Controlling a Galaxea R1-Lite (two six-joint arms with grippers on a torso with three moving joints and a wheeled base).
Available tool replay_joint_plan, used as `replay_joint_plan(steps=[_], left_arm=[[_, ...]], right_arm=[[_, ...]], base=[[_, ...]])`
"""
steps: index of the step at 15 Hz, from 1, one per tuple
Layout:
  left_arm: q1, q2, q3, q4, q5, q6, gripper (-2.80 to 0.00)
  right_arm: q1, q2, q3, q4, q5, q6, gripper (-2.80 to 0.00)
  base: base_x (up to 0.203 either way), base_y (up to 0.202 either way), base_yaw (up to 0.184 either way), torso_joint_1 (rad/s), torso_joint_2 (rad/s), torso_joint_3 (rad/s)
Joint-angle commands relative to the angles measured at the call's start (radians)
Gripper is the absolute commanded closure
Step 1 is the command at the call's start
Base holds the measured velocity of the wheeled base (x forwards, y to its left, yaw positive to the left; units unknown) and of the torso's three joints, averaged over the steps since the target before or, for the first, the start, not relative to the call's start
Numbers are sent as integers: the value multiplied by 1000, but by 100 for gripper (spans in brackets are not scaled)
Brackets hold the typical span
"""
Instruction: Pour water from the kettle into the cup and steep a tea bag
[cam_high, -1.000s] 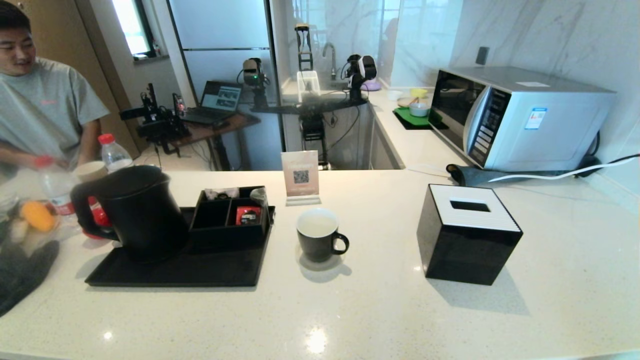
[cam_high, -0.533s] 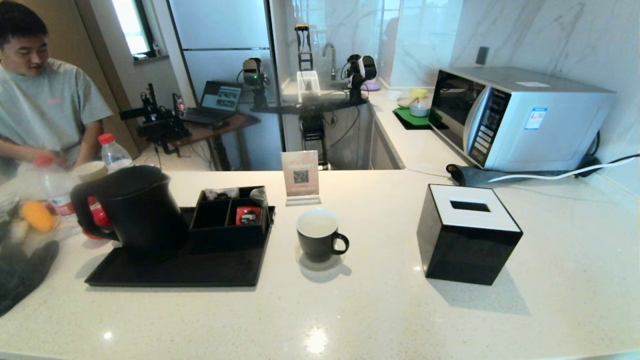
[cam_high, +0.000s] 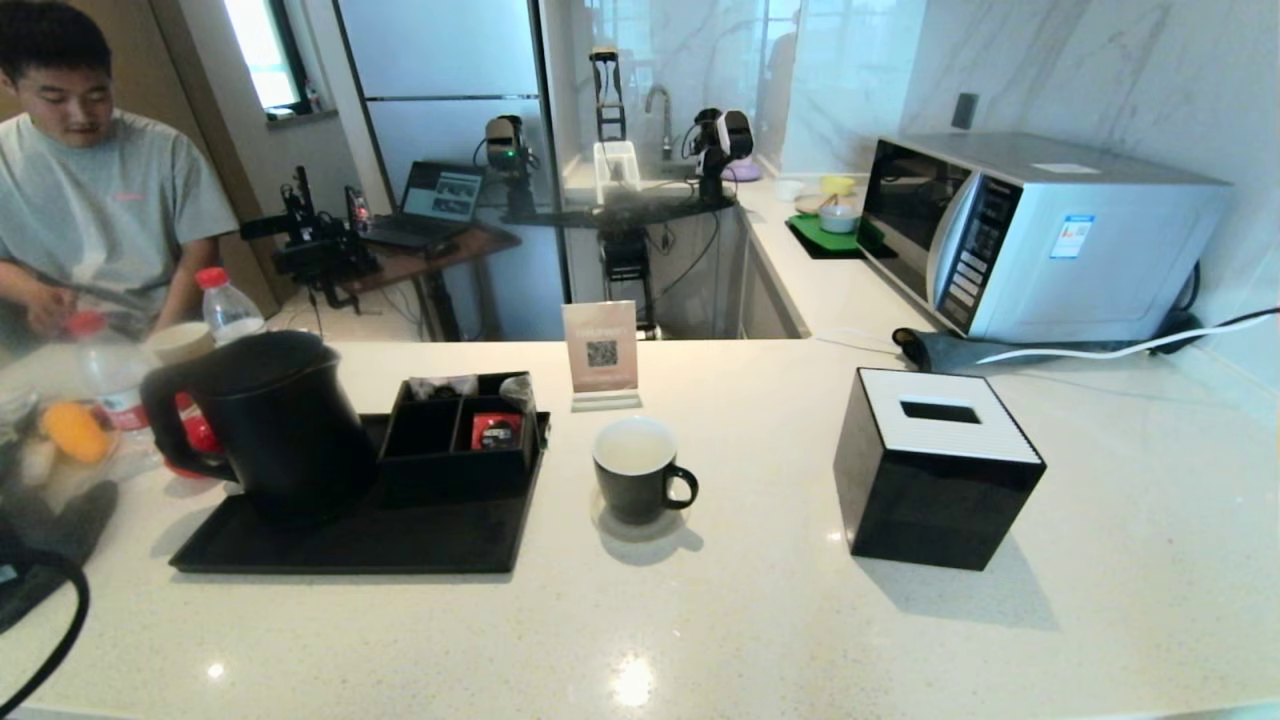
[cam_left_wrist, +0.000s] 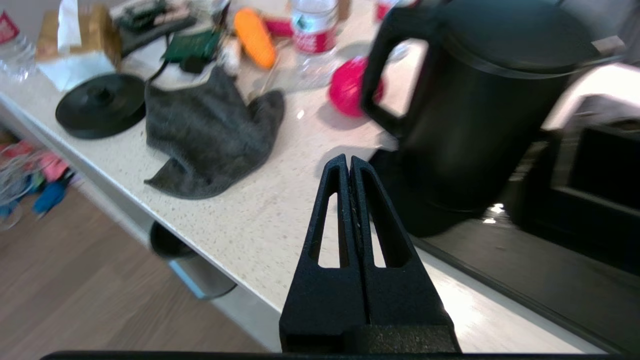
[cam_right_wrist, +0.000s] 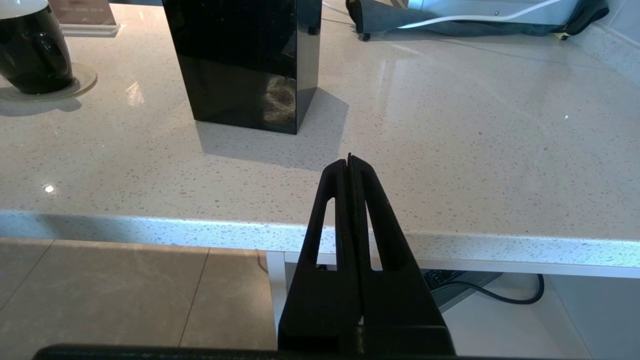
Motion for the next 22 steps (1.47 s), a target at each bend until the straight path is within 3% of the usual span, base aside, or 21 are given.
replay_joint_plan(steps=[1, 5, 7, 8, 11, 17, 22], left_arm=[[70, 282, 65, -251, -12, 15, 0], [150, 637, 150, -745, -57, 75, 0], [207, 764, 189, -951, -134, 119, 0], [239, 806, 208, -1019, -190, 139, -280], [295, 891, 219, -1121, -303, 179, -280], [353, 959, 120, -1128, -454, 222, -280], [440, 1016, -2, -1128, -653, 244, -280]], right_arm=[[2, 1, 0, 0, 1, 0, 0], [0, 1, 0, 0, 1, 0, 0], [2, 1, 0, 0, 1, 0, 0], [0, 1, 0, 0, 1, 0, 0], [0, 1, -1, 0, 1, 0, 0], [1, 1, 0, 0, 1, 0, 0], [1, 1, 0, 0, 1, 0, 0]], base=[[0, 0, 0, 0, 0, 0], [0, 0, 0, 0, 0, 0], [0, 0, 0, 0, 0, 0], [0, 0, 0, 0, 0, 0], [0, 0, 0, 0, 0, 0], [0, 0, 0, 0, 0, 0], [0, 0, 0, 0, 0, 0]])
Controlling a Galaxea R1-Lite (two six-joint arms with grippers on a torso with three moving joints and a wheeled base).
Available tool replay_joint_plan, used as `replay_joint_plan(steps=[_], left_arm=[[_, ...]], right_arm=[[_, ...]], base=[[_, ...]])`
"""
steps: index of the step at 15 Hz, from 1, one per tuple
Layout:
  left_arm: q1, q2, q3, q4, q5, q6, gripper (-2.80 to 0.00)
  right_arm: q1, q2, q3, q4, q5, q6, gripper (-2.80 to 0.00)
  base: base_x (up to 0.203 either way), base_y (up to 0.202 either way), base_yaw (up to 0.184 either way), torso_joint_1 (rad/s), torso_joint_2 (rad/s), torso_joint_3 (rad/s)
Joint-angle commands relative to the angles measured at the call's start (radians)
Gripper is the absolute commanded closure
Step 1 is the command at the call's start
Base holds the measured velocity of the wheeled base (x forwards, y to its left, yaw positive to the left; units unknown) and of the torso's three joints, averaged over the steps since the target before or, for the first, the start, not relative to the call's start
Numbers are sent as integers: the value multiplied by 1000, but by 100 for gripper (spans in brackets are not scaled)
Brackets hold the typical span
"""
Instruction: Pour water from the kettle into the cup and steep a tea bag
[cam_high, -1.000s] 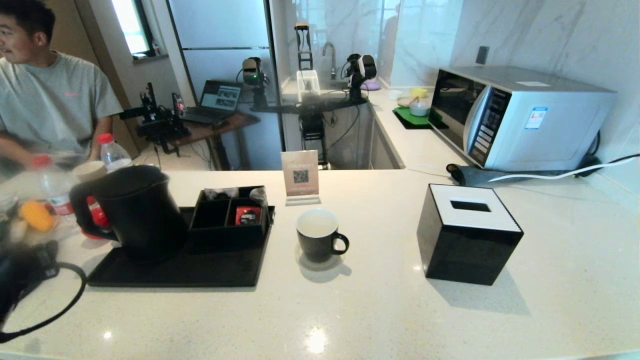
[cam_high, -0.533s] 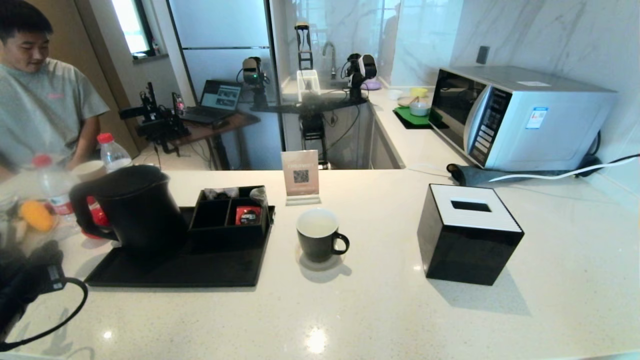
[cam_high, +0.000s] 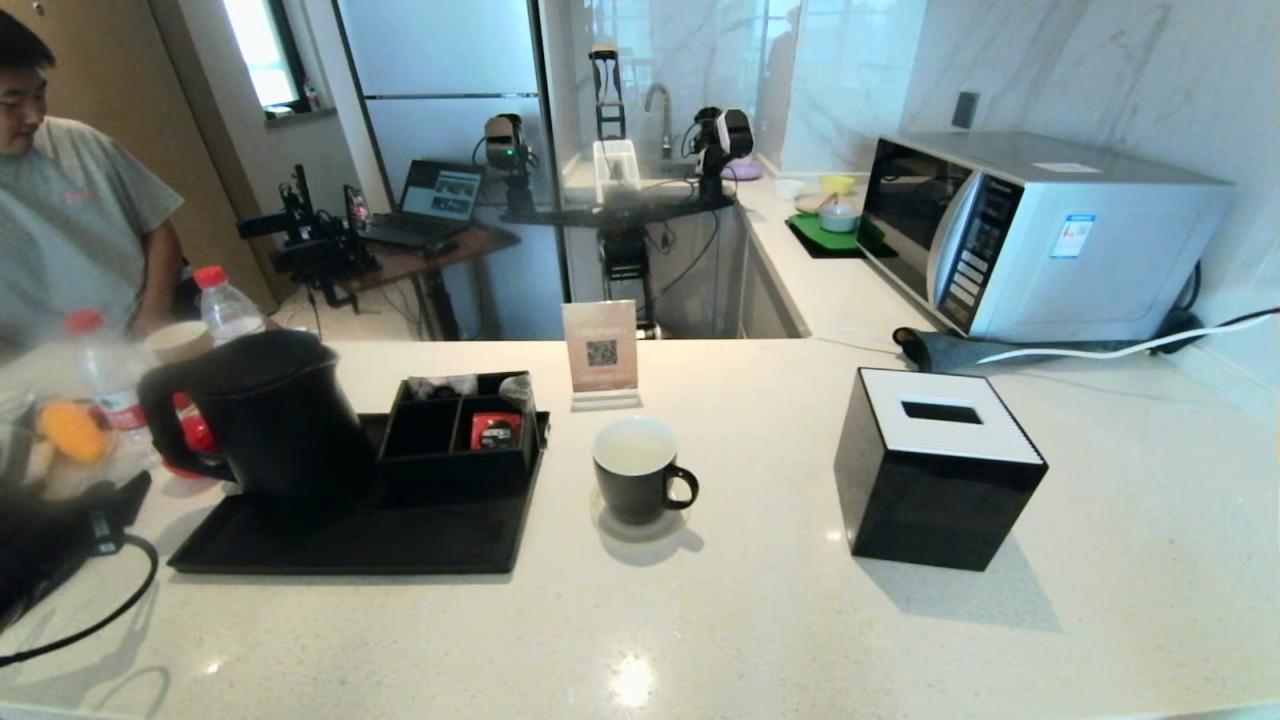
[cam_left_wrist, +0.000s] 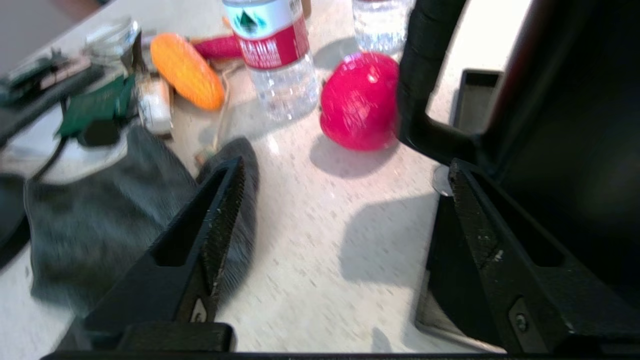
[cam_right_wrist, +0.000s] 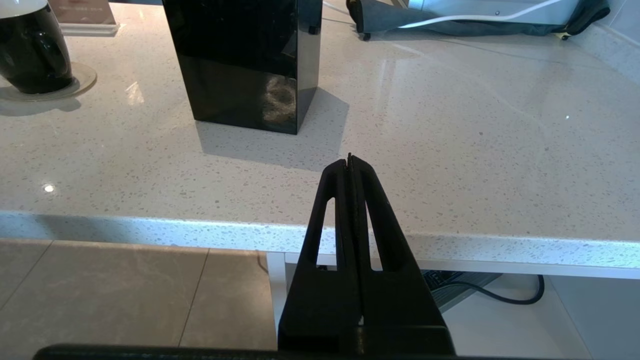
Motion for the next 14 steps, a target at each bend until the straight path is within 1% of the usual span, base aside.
replay_joint_plan(steps=[1, 2, 4, 9, 14], left_arm=[[36, 33, -45, -47, -78, 10, -280], [47, 39, -56, -47, -120, 10, -280], [59, 55, -78, -47, -179, 11, -280], [62, 107, -160, -47, -222, 15, -280], [60, 174, -240, -47, -229, 29, -280]], right_arm=[[0, 1, 0, 0, 0, 0, 0], [0, 1, -1, 0, 0, 0, 0], [0, 1, 0, 0, 0, 0, 0], [0, 1, -1, 0, 0, 0, 0], [0, 1, 0, 0, 0, 0, 0]], base=[[0, 0, 0, 0, 0, 0], [0, 0, 0, 0, 0, 0], [0, 0, 0, 0, 0, 0], [0, 0, 0, 0, 0, 0], [0, 0, 0, 0, 0, 0]])
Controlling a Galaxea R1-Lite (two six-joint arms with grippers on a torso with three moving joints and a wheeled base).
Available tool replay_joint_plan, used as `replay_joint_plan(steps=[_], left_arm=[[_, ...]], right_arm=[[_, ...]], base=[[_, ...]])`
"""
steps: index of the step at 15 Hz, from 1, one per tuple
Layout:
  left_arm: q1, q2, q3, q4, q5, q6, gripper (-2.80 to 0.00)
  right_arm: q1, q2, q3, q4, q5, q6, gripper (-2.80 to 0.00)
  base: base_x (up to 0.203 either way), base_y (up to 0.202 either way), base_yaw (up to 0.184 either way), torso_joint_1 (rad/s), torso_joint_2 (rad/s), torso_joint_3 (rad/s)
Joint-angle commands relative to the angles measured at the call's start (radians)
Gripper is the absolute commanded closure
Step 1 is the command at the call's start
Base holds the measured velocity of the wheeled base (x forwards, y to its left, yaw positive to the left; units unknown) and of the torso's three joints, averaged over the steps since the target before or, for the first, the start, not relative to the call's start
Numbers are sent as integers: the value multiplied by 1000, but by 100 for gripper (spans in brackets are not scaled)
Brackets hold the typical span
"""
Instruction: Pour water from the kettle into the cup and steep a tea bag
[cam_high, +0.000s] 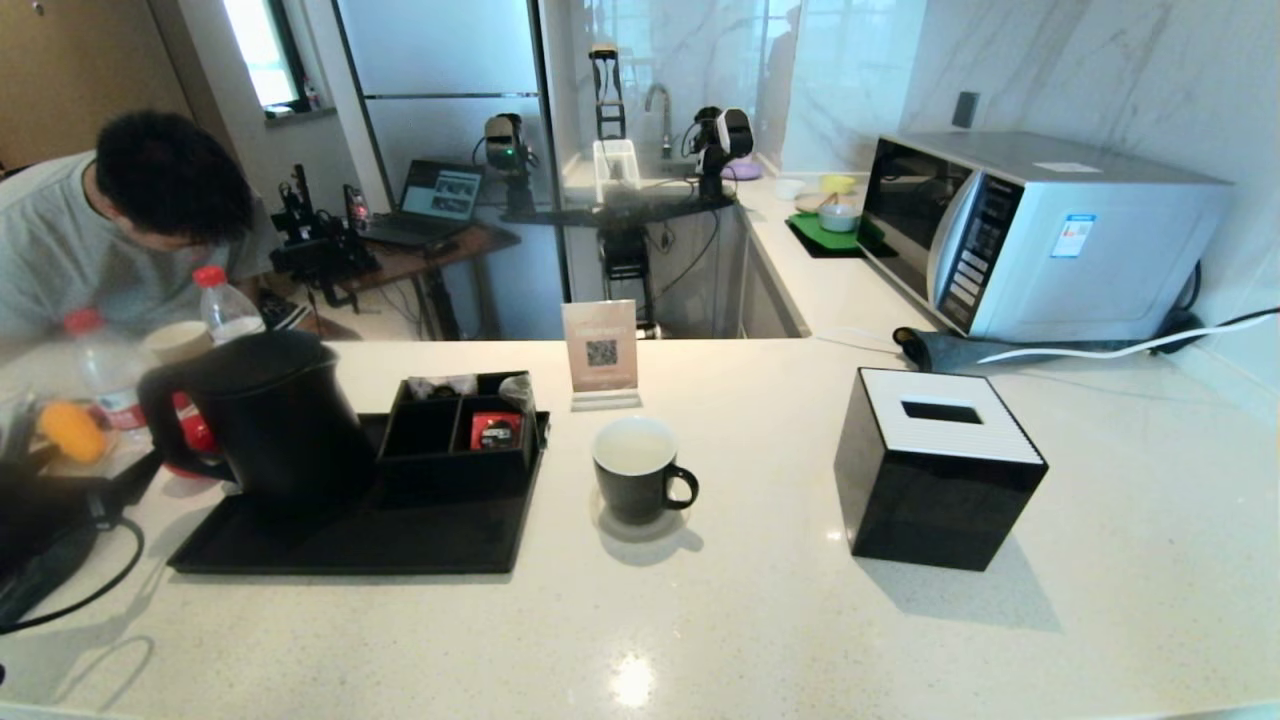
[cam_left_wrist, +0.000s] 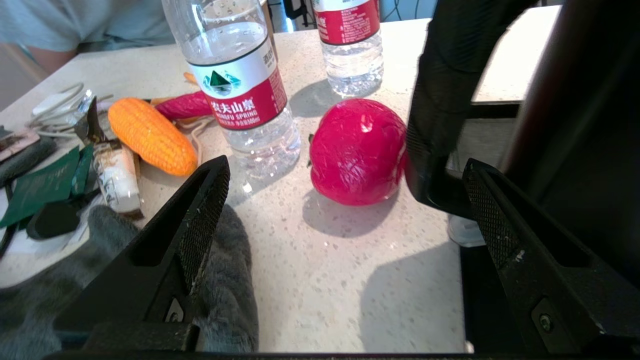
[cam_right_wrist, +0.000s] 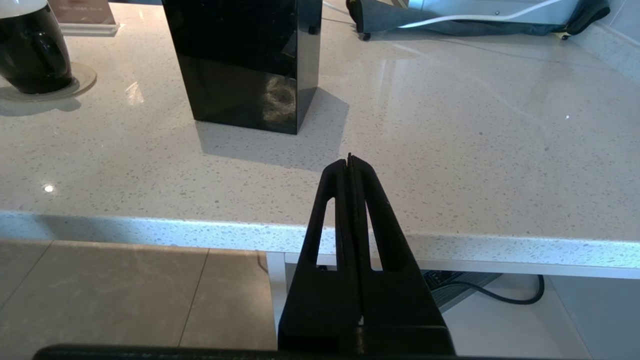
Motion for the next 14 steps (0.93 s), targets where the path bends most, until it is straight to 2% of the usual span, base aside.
replay_joint_plan(steps=[1, 6, 14], left_arm=[[-2, 43, -38, -47, -11, 2, -280], [-7, 70, -69, -47, -83, -1, -280], [-41, 136, -178, -47, -83, -1, -280]], right_arm=[[0, 1, 0, 0, 1, 0, 0], [0, 1, 0, 0, 1, 0, 0], [0, 1, 0, 0, 1, 0, 0]], base=[[0, 0, 0, 0, 0, 0], [0, 0, 0, 0, 0, 0], [0, 0, 0, 0, 0, 0]])
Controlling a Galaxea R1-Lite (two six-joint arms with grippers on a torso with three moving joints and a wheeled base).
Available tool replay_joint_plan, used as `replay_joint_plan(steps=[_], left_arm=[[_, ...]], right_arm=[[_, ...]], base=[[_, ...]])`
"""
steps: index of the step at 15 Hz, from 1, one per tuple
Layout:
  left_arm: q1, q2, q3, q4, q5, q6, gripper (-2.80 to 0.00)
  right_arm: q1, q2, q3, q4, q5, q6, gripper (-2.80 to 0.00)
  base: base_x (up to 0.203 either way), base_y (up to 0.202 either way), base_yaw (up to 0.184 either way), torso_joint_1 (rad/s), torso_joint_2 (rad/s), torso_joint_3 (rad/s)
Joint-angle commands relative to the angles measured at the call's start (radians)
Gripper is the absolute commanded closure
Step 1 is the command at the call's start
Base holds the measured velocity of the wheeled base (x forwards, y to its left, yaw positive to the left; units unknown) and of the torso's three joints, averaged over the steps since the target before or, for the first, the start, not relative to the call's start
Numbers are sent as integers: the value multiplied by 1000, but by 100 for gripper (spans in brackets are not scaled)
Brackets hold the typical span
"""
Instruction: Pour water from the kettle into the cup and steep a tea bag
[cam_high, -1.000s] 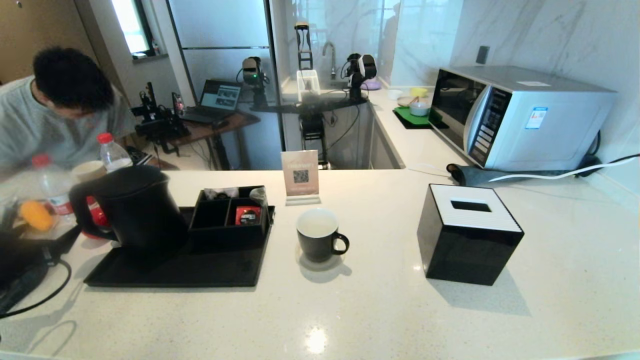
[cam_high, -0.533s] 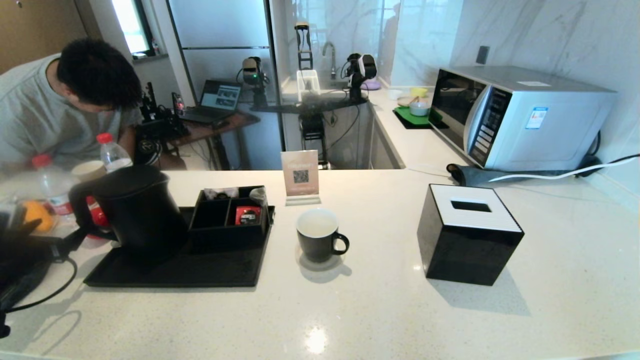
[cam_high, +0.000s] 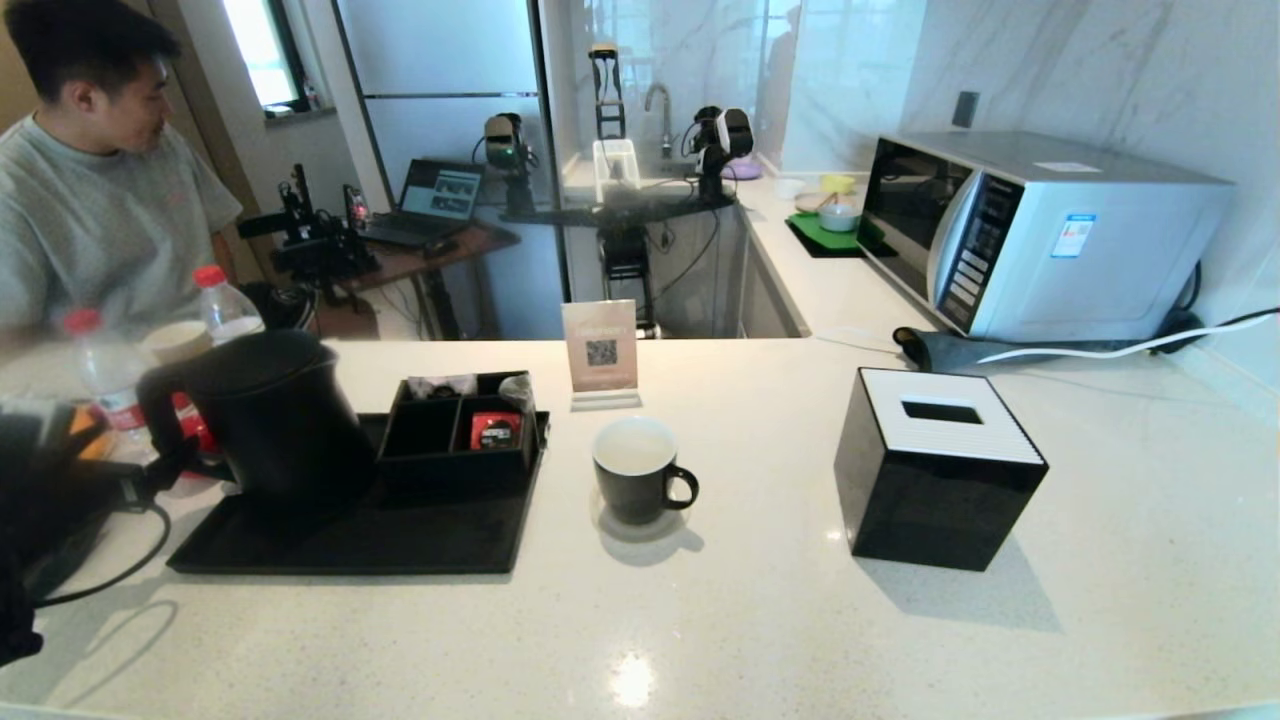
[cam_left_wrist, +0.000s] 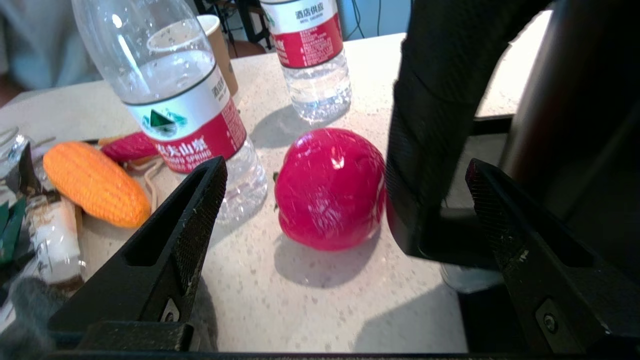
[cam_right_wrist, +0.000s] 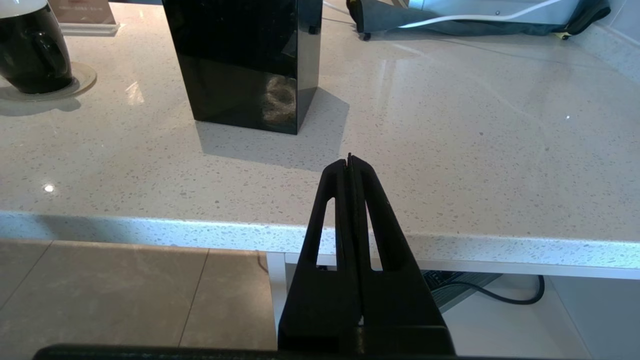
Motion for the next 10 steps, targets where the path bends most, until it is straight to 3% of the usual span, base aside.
replay_joint_plan(steps=[1, 10], left_arm=[[-4, 35, -47, -48, -3, 1, -280], [-51, 96, -160, -48, 5, -8, -280]], right_arm=[[0, 1, 0, 0, 0, 0, 0], [0, 1, 0, 0, 0, 0, 0]], base=[[0, 0, 0, 0, 0, 0], [0, 0, 0, 0, 0, 0]])
